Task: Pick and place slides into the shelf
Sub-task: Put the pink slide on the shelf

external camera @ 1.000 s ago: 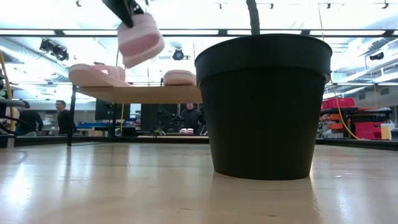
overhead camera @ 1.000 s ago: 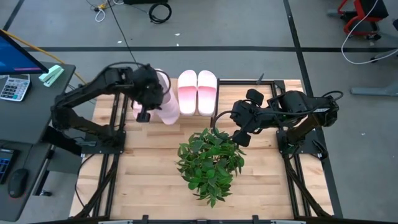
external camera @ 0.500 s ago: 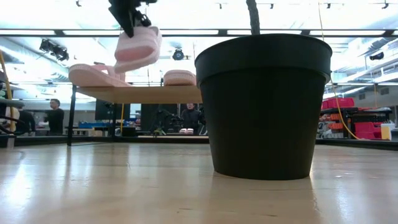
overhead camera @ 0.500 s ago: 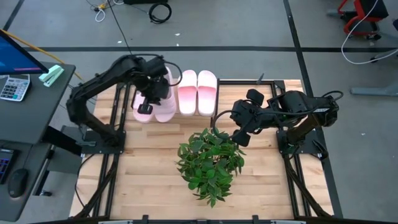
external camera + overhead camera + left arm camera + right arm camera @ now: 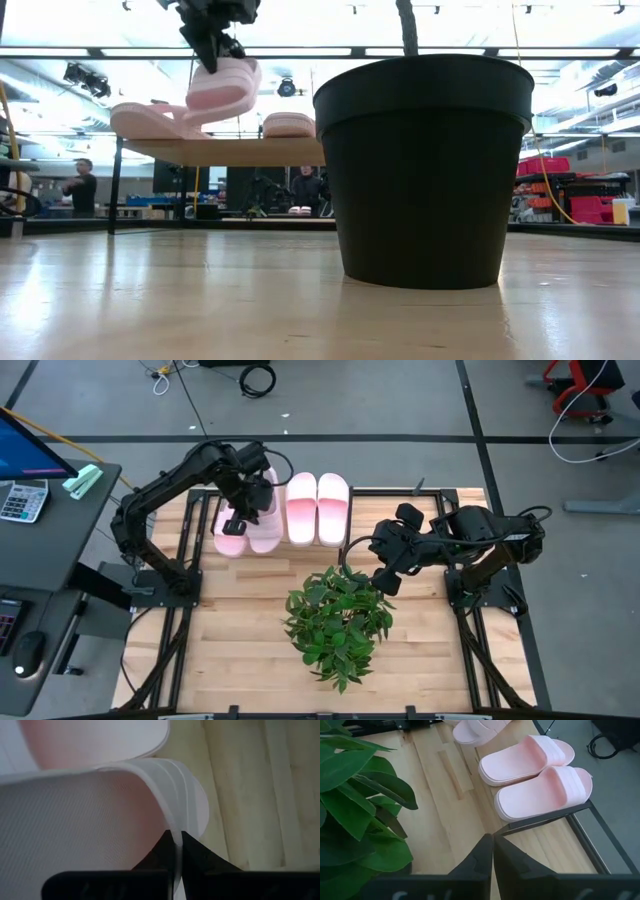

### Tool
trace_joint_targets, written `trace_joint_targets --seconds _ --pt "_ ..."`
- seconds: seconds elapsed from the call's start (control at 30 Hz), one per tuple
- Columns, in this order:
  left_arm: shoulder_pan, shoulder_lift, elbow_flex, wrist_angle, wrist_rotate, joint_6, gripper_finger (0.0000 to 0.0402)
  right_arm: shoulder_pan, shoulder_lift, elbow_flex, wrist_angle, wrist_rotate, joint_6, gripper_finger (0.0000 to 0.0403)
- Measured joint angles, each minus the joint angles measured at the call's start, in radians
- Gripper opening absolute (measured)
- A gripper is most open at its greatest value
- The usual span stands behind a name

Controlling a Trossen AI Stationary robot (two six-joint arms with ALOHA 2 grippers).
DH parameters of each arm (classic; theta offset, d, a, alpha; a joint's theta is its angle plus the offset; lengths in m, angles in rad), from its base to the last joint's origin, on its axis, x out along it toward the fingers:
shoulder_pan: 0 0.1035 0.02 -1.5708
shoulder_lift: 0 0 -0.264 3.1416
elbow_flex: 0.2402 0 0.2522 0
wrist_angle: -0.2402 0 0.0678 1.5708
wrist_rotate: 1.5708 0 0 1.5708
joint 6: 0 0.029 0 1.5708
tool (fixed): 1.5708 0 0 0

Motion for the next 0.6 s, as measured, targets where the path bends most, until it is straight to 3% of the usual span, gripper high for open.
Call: trace_joint_targets --seconds 0.6 --pt "0.004 0.044 0.0 0.0 0.039 0.02 0.0012 -0.001 0.0 0.0 0.0 0.0 0.0 0.002"
